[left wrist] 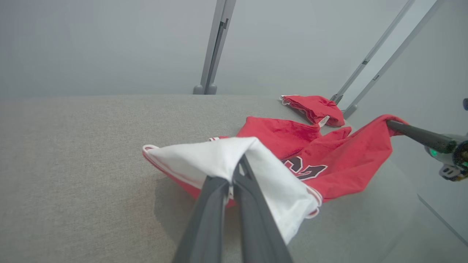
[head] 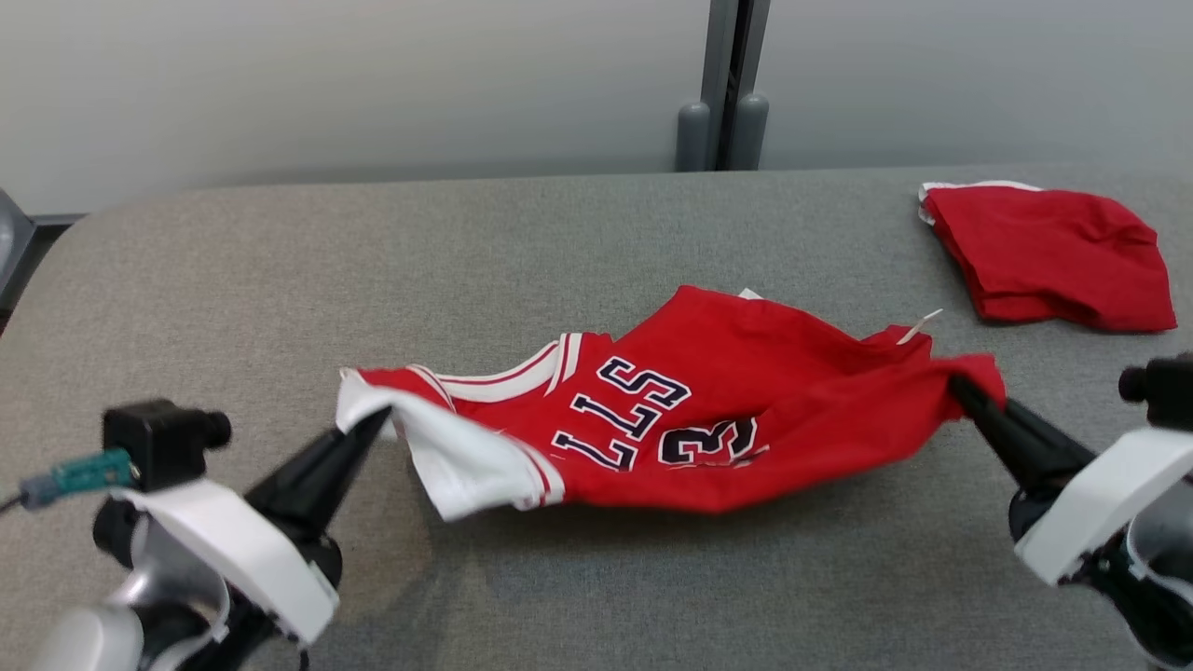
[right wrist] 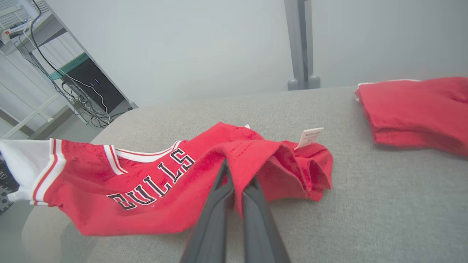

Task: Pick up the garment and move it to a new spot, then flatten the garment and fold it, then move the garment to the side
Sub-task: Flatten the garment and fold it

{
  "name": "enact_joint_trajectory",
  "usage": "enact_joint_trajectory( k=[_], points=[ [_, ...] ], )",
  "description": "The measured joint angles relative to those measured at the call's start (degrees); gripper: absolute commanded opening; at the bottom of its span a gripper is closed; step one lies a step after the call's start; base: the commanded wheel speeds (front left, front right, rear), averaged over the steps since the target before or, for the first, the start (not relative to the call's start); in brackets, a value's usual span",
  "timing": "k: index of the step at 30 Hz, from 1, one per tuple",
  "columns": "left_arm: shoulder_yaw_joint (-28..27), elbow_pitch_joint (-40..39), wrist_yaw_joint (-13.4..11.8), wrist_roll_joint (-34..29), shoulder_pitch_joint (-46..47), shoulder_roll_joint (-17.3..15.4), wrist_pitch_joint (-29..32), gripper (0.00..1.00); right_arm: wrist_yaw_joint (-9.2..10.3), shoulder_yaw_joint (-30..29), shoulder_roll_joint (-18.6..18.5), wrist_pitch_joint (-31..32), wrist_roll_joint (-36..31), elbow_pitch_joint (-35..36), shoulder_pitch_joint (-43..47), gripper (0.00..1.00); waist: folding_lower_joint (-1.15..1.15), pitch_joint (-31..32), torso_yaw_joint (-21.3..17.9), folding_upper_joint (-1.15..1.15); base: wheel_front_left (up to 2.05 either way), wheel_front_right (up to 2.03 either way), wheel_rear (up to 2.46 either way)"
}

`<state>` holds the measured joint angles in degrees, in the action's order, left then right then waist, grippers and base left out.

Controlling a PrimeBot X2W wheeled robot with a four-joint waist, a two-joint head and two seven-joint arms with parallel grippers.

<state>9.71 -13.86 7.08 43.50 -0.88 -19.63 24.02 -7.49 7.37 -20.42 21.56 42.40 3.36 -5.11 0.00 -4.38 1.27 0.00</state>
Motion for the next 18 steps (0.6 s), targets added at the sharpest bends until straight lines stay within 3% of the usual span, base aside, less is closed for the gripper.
enact_joint_trajectory(
  k=[4,5,18],
  points=[
    [-0.9,3.3,0.2,1.6,10.8,-1.0,-1.4,0.0,0.01,1.2,-2.0,-1.2,0.8,-0.6,-8.8,0.0,0.0,-2.7,-0.4,0.0,0.0,0.0,0.0],
    [-0.1,6.1,0.2,1.3,17.1,-1.8,-1.3,0.0,0.0,2.7,-2.9,-2.1,1.9,-1.5,-13.9,0.0,0.0,-4.6,-0.6,0.0,0.0,0.0,0.0],
    [7.2,28.1,0.4,0.7,58.4,-4.2,-1.5,0.0,0.0,12.1,-8.8,-10.6,10.8,-15.2,-50.7,0.0,0.0,-19.5,-1.4,0.0,0.0,0.0,0.0]
  ],
)
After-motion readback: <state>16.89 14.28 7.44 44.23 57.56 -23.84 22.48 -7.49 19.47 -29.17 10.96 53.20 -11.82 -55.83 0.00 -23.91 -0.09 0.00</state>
